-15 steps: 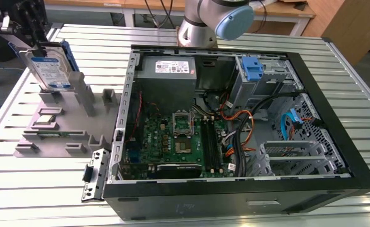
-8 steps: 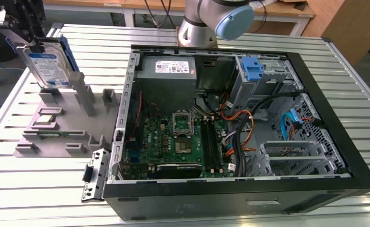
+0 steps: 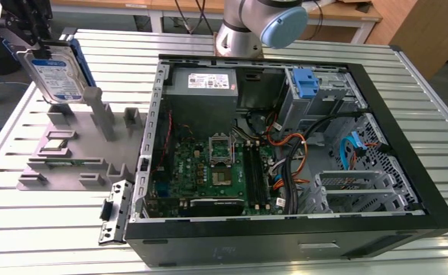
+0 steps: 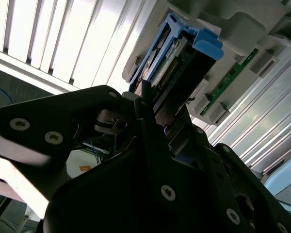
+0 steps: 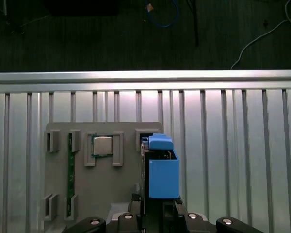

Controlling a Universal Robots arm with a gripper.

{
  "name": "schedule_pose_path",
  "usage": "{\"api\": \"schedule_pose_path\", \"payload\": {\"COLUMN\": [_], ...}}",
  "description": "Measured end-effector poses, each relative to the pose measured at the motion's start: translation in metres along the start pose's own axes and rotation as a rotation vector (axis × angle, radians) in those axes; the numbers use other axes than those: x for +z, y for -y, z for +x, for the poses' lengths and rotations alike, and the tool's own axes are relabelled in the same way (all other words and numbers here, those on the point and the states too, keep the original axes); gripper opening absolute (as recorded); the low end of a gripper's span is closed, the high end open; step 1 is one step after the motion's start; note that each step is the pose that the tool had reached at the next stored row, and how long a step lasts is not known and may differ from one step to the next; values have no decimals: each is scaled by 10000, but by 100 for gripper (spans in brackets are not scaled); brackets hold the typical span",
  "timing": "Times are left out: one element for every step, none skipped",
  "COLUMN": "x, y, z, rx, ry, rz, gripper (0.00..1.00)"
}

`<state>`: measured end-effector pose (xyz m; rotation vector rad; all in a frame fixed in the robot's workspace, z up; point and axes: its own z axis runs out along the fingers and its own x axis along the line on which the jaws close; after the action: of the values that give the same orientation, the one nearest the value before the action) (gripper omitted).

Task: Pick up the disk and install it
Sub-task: 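Pick up the disk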

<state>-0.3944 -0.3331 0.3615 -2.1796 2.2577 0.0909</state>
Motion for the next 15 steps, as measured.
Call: {"api": "schedule_pose_path", "payload": {"x": [0, -1, -2, -2, -2, -4, -8, -13, -19, -28, -40, -53, -66, -80, -92], "y": [0, 0, 0, 0, 0, 0, -1, -1, 0, -1, -2, -2, -3, -3, -4], "z": [0, 0, 0, 0, 0, 0, 0, 0, -1, -1, -2, -2, -3, -3, -4], "rx": [0, 0, 0, 0, 0, 0, 1, 0, 0, 0, 0, 0, 0, 1, 1], "ry": [0, -1, -1, -1, -1, -1, -3, -3, -3, -2, -2, -1, -1, -2, -2], "rz": [0, -1, -2, -2, -2, -2, -5, -5, -4, -4, -3, -3, -2, -3, -3], "gripper": [35, 35, 35, 35, 35, 35, 35, 35, 35, 35, 35, 35, 35, 35, 35]}}
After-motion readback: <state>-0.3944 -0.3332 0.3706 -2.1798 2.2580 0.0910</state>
